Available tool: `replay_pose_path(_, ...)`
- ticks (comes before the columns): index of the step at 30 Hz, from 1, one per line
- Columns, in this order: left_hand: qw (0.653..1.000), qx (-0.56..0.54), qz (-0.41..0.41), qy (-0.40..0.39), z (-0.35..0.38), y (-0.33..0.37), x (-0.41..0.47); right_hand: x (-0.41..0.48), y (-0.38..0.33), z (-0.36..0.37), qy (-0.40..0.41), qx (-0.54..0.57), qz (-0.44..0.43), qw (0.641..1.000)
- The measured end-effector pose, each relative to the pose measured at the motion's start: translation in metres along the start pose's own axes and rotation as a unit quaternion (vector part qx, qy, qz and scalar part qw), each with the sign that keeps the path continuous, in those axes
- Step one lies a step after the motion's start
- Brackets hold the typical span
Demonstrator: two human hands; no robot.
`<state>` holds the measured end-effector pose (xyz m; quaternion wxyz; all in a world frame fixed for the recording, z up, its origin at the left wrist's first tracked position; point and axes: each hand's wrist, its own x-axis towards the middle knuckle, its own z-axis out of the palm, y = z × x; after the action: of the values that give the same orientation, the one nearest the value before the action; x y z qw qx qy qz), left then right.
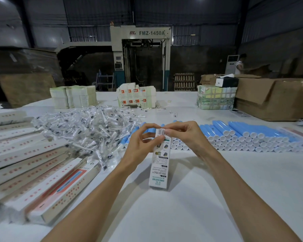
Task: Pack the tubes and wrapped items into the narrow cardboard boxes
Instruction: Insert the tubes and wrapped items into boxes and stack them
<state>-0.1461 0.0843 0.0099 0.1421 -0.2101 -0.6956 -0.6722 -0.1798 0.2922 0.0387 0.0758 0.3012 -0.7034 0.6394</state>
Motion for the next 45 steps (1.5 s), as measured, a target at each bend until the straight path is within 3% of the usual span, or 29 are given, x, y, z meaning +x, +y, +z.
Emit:
replay_pose_path(4, 1.000, -0.025, -0.008, 0.012, 0.003, -0.008, 0.001, -0.001, 0.011, 0.009, 0.028, 0.026, 0.016, 0.999)
replay_pose_path(7, 0.992, -0.111, -0.030, 0.043, 0.007, -0.012, 0.002, -0.001, 0.019, 0.025, 0.052, 0.155, 0.084, 0.983)
replay_pose_path(11, 0.976, -0.196, -0.053, 0.084, 0.007, -0.015, 0.006, -0.012, 0.030, 0.027, -0.064, 0.172, 0.193, 0.964)
replay_pose_path(14, 0.981, -0.163, -0.046, 0.095, 0.006, -0.018, 0.004, -0.021, 0.036, 0.028, -0.116, 0.185, 0.211, 0.953)
replay_pose_path(17, 0.992, -0.096, -0.037, 0.076, 0.007, -0.019, 0.001, -0.028, 0.025, 0.026, -0.047, 0.117, 0.192, 0.973)
replay_pose_path(19, 0.997, -0.016, -0.034, 0.066, 0.012, -0.020, -0.001, -0.037, 0.014, 0.017, 0.021, 0.014, 0.162, 0.986)
replay_pose_path(23, 0.987, 0.155, 0.037, 0.029, 0.018, -0.029, -0.010, -0.071, 0.001, -0.032, 0.118, -0.186, 0.123, 0.967)
replay_pose_path(26, 0.953, 0.280, 0.112, -0.028, 0.020, -0.037, -0.012, -0.110, -0.004, -0.095, 0.185, -0.342, 0.134, 0.912)
replay_pose_path(30, 0.921, 0.344, 0.169, -0.072, 0.026, -0.041, -0.014, -0.166, -0.009, -0.191, 0.216, -0.565, 0.209, 0.768)
replay_pose_path(34, 0.913, 0.345, 0.198, -0.090, 0.030, -0.040, -0.013, -0.219, -0.012, -0.268, 0.235, -0.663, 0.313, 0.638)
replay_pose_path(39, 0.907, 0.354, 0.207, -0.095, 0.035, -0.039, -0.013, -0.257, -0.016, -0.319, 0.217, -0.726, 0.347, 0.553)
replay_pose_path(45, 0.903, 0.365, 0.202, -0.100, 0.034, -0.041, -0.013, -0.275, -0.014, -0.338, 0.224, -0.754, 0.350, 0.509)
